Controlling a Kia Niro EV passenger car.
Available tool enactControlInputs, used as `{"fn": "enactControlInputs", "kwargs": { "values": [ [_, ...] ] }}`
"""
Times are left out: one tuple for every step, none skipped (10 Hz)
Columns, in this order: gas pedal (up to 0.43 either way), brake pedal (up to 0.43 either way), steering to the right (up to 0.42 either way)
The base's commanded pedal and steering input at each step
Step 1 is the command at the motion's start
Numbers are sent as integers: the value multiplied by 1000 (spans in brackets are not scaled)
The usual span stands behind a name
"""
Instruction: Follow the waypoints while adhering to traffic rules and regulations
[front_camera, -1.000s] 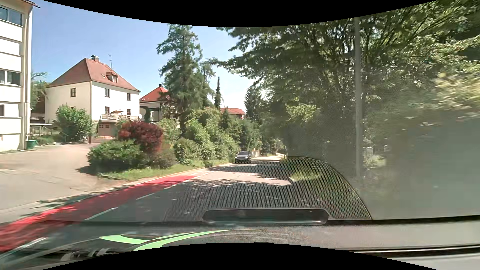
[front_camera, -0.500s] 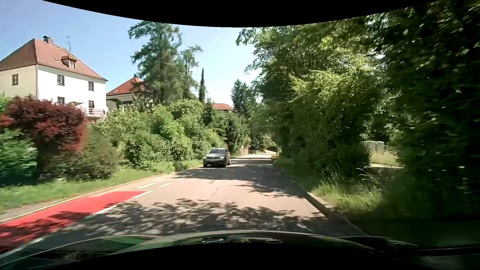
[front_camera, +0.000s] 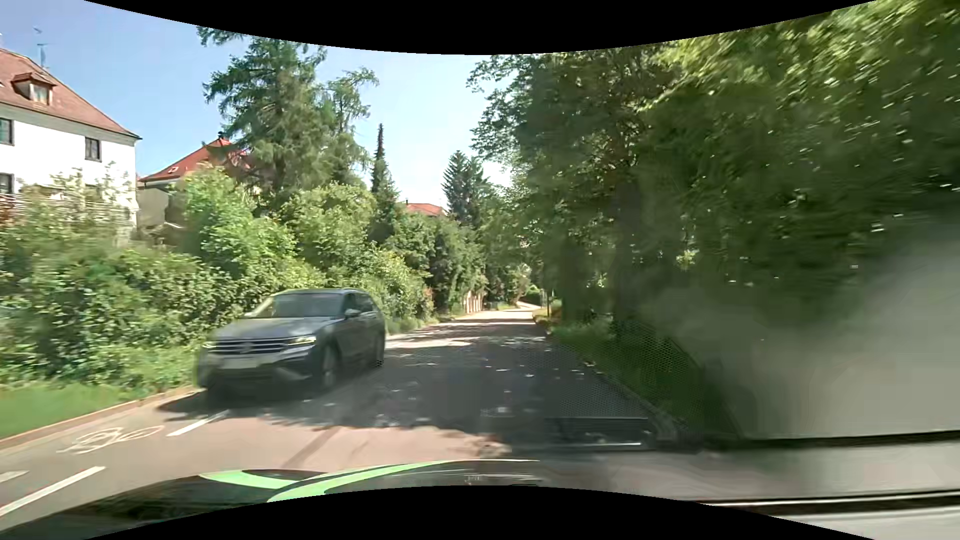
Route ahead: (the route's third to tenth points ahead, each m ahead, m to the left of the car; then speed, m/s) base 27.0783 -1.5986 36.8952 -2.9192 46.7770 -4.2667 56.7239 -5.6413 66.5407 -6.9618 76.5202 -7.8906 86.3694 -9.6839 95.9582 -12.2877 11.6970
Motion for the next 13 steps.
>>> {"fn": "enactControlInputs", "kwargs": {
  "values": [
    [0, 67, 20],
    [0, 67, 19],
    [0, 67, 14],
    [0, 73, 11],
    [0, 73, 10],
    [0, 73, 11],
    [0, 73, 11],
    [0, 79, 10],
    [0, 91, 11],
    [0, 91, 11],
    [0, 91, 11],
    [0, 98, 14],
    [0, 98, 16]
  ]
}}
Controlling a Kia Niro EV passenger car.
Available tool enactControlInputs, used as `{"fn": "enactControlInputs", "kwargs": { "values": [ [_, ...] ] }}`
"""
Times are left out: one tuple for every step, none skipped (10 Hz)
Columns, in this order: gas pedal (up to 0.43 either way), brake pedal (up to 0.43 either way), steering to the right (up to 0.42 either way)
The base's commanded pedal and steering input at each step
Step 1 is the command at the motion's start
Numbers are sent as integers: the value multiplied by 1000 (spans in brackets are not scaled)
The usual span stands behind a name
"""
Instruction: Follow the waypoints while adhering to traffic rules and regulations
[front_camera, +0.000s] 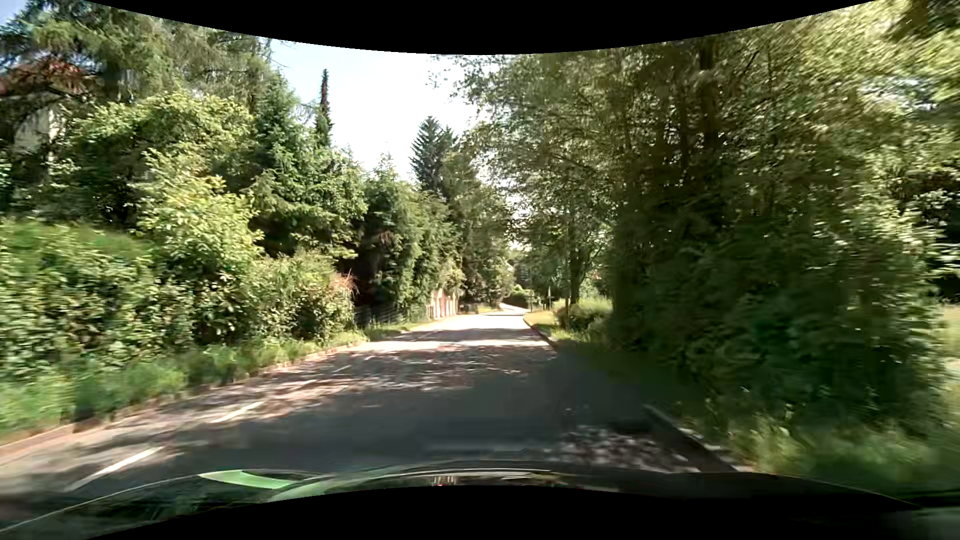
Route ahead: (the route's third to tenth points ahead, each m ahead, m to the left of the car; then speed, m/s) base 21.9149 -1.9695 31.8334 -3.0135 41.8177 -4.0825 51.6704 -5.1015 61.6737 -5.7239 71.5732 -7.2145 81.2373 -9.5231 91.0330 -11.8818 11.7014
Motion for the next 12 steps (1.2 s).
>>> {"fn": "enactControlInputs", "kwargs": {
  "values": [
    [0, 98, 17],
    [0, 98, 16],
    [0, 104, 15],
    [0, 104, 11],
    [0, 91, 11],
    [0, 85, 9],
    [0, 85, 6],
    [0, 85, 6],
    [0, 91, 5],
    [0, 91, 4],
    [0, 91, 4],
    [0, 91, 4]
  ]
}}
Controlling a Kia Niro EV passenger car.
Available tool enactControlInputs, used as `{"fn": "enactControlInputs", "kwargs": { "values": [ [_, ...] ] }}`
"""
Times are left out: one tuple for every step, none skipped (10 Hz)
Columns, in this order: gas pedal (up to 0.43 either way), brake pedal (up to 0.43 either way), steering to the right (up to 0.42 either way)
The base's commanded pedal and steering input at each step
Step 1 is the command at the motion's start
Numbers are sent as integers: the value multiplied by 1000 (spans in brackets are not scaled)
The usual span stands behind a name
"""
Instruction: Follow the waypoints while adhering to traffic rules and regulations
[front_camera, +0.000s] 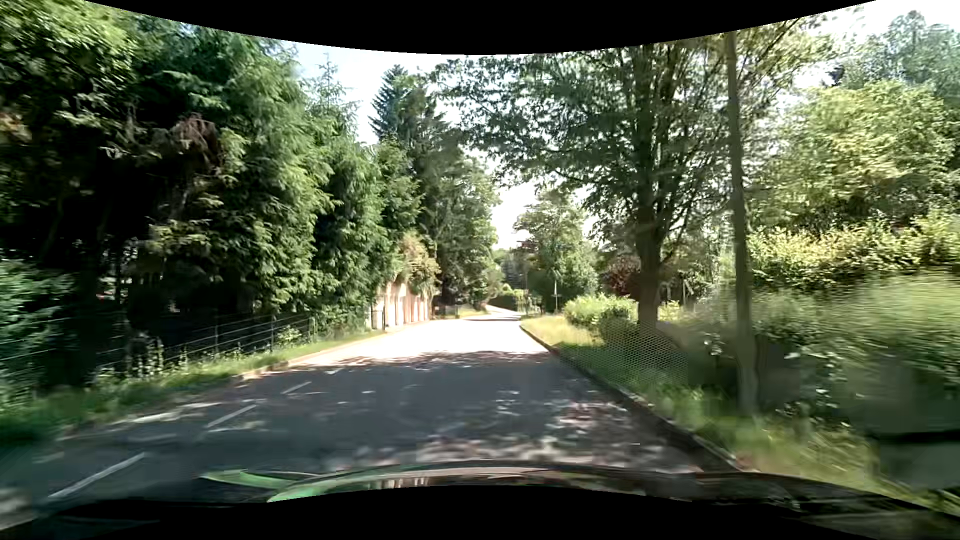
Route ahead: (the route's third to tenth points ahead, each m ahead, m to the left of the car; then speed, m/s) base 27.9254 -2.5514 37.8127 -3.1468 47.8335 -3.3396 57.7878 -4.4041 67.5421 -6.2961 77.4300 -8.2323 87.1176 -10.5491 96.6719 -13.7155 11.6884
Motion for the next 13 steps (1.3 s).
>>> {"fn": "enactControlInputs", "kwargs": {
  "values": [
    [0, 91, 3],
    [0, 85, 3],
    [0, 85, 3],
    [0, 85, 3],
    [0, 85, 2],
    [0, 91, 1],
    [0, 91, 1],
    [0, 91, 2],
    [0, 91, 2],
    [0, 98, 4],
    [0, 98, 3],
    [0, 98, 4],
    [0, 110, 3]
  ]
}}
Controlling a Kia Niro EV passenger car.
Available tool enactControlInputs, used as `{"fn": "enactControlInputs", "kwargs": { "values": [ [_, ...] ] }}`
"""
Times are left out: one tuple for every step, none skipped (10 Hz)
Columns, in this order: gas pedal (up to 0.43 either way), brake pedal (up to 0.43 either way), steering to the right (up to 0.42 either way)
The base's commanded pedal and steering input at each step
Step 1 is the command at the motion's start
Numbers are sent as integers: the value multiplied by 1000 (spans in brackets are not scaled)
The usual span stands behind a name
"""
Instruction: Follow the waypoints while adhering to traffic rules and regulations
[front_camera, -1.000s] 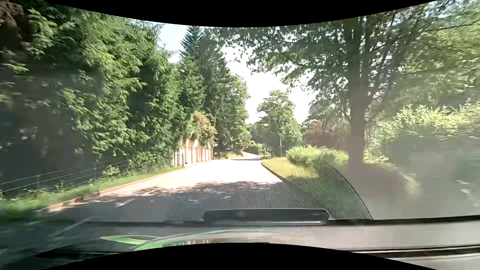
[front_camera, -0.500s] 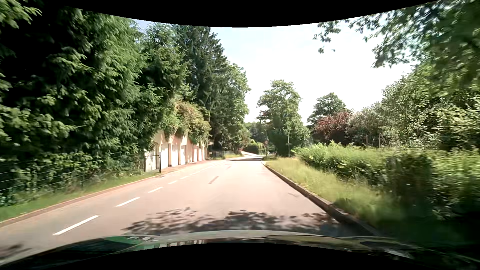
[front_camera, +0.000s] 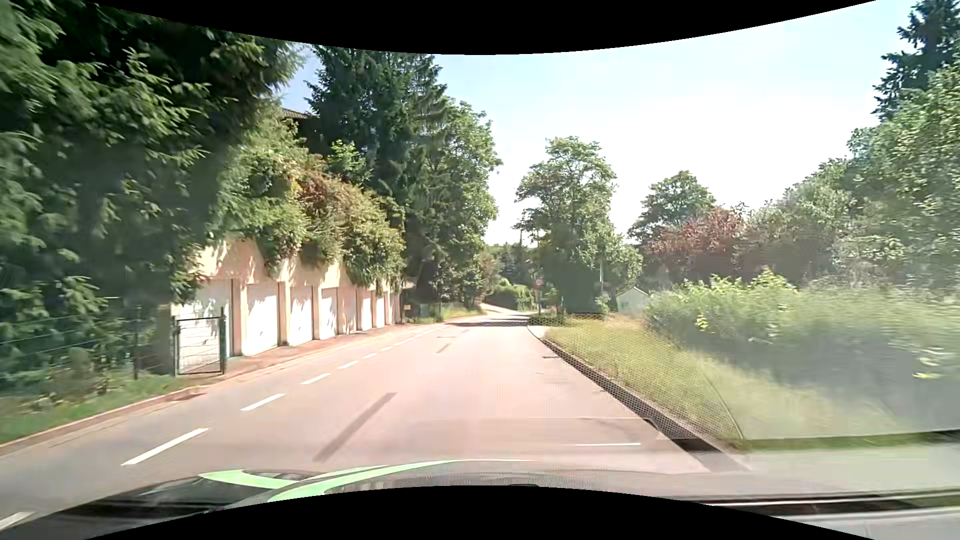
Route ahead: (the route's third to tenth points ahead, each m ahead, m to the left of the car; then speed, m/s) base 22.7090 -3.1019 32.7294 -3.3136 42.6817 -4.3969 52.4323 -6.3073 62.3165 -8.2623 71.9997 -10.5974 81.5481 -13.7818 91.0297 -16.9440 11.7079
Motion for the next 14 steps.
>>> {"fn": "enactControlInputs", "kwargs": {
  "values": [
    [0, 140, 3],
    [0, 152, 3],
    [0, 165, 3],
    [0, 183, 3],
    [0, 189, 3],
    [0, 195, 3],
    [0, 207, 3],
    [0, 207, 3],
    [0, 207, 4],
    [0, 207, 5],
    [0, 201, 6],
    [0, 201, 11],
    [0, 195, 13],
    [0, 189, 13]
  ]
}}
